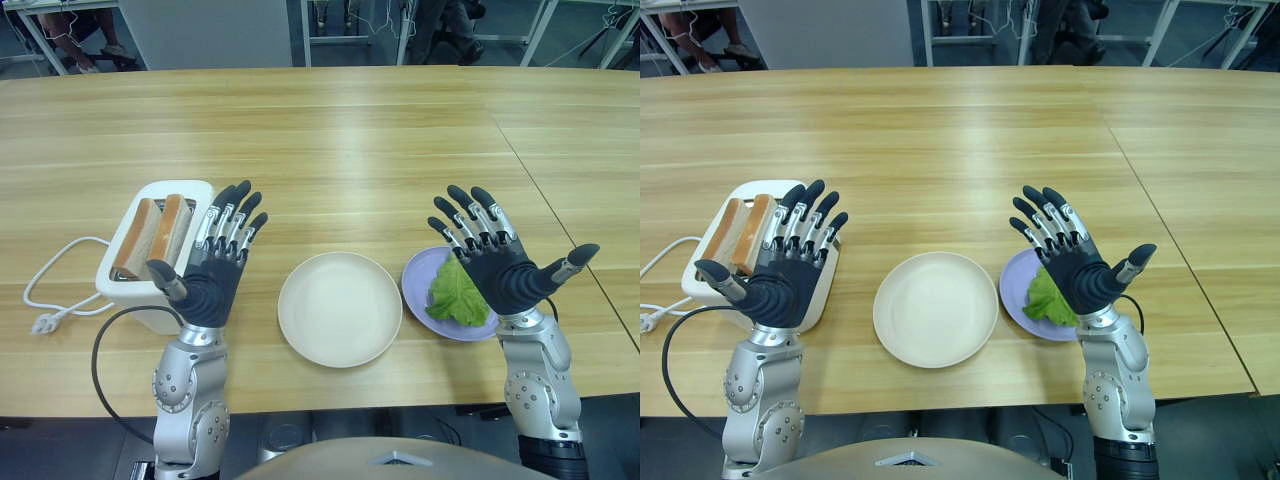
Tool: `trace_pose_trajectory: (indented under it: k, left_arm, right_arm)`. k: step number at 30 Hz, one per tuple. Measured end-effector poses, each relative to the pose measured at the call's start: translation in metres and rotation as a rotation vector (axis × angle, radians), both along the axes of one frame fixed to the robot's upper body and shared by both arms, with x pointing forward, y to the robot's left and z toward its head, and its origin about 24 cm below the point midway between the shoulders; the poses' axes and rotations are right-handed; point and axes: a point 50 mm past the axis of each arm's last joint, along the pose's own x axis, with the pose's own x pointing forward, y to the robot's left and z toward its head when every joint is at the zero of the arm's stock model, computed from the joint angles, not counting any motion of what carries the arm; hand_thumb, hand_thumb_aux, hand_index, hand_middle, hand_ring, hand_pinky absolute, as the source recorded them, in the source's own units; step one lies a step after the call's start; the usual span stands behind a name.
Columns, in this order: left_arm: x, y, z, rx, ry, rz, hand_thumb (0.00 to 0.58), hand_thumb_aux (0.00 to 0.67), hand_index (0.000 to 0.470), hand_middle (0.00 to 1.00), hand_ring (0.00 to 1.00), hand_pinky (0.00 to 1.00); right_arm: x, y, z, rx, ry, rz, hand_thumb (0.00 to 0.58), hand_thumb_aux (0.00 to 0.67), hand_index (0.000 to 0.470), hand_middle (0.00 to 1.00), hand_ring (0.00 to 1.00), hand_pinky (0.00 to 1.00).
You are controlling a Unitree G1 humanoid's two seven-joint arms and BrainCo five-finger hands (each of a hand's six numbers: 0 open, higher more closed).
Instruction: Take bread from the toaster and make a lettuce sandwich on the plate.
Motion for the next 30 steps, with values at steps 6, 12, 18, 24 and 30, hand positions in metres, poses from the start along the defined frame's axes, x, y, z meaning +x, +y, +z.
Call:
trace_pose_trajectory:
  k: [6, 12, 18, 24, 30]
  left_arm:
    - [0.000, 0.001, 0.000, 0.002, 0.004, 0.011, 0.000, 0.000, 0.000, 0.00, 0.00, 0.00]
    - [0.000, 0.005, 0.001, 0.041, 0.010, 0.074, 0.000, 0.000, 0.000, 0.00, 0.00, 0.00]
    - [-0.009, 0.044, 0.056, 0.535, -0.120, 0.586, 0.000, 0.000, 0.000, 0.00, 0.00, 0.00]
    - [-0.020, 0.072, 0.096, 1.043, -0.162, 0.990, 0.000, 0.000, 0.000, 0.00, 0.00, 0.00]
    - [-0.021, 0.103, 0.088, 1.475, 0.012, 1.194, 0.000, 0.000, 0.000, 0.00, 0.00, 0.00]
  right_arm:
    - [0.000, 0.000, 0.000, 0.000, 0.000, 0.000, 0.000, 0.000, 0.000, 0.00, 0.00, 0.00]
    - [0.000, 0.000, 0.000, -0.001, -0.001, 0.002, 0.000, 0.000, 0.000, 0.00, 0.00, 0.00]
    - [0.000, 0.000, 0.000, -0.004, -0.002, 0.002, 0.000, 0.000, 0.000, 0.00, 0.00, 0.00]
    - [0.000, -0.001, 0.000, -0.009, 0.000, 0.002, 0.000, 0.000, 0.000, 0.00, 0.00, 0.00]
    - [-0.001, -0.002, -0.001, -0.010, 0.003, -0.001, 0.000, 0.000, 0.000, 0.00, 0.00, 0.00]
